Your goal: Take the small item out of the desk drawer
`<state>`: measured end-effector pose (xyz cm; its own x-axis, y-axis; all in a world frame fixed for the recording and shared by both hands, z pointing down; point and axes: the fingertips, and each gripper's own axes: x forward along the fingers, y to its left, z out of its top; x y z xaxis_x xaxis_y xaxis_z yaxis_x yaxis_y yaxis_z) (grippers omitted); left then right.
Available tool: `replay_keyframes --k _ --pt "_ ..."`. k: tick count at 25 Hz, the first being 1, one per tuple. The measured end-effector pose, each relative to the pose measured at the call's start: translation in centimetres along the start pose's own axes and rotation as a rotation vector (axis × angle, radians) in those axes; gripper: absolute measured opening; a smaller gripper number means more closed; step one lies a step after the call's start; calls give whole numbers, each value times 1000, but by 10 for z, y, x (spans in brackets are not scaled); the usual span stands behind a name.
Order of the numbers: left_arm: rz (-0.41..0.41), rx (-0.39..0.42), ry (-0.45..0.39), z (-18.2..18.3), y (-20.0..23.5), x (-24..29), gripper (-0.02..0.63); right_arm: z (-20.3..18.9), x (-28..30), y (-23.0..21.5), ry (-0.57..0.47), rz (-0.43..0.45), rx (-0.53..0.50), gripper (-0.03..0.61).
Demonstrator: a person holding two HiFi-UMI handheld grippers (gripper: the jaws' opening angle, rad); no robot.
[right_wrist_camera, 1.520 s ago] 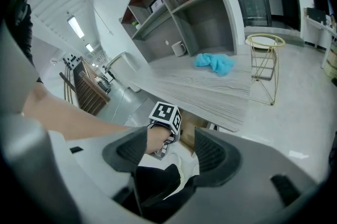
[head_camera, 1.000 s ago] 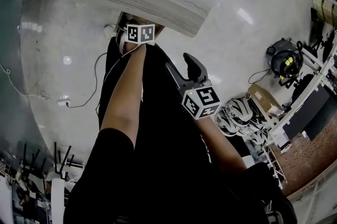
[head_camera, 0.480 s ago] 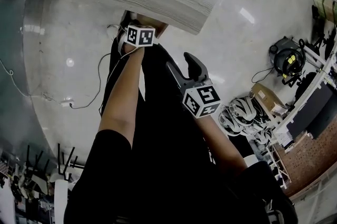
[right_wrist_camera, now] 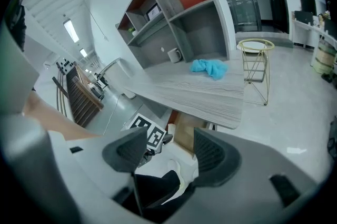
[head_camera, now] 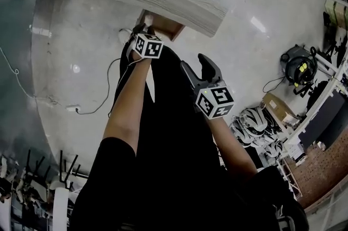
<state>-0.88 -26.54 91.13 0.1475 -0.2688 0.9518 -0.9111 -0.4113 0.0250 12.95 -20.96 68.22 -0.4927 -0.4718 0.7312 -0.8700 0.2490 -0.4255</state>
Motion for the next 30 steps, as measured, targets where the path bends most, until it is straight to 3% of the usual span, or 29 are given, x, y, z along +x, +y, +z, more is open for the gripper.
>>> replay_keyframes --k 5,13,30 --pt "-43 28 -49 4 -4 -22 88 8 -3 8 -13 -7 -22 270" --pt "-70 6 -147 28 17 -85 88 33 -16 43 -53 -4 -73 270" --pt "-98 58 -331 66 84 -250 87 123 -39 112 -203 -50 -104 265"
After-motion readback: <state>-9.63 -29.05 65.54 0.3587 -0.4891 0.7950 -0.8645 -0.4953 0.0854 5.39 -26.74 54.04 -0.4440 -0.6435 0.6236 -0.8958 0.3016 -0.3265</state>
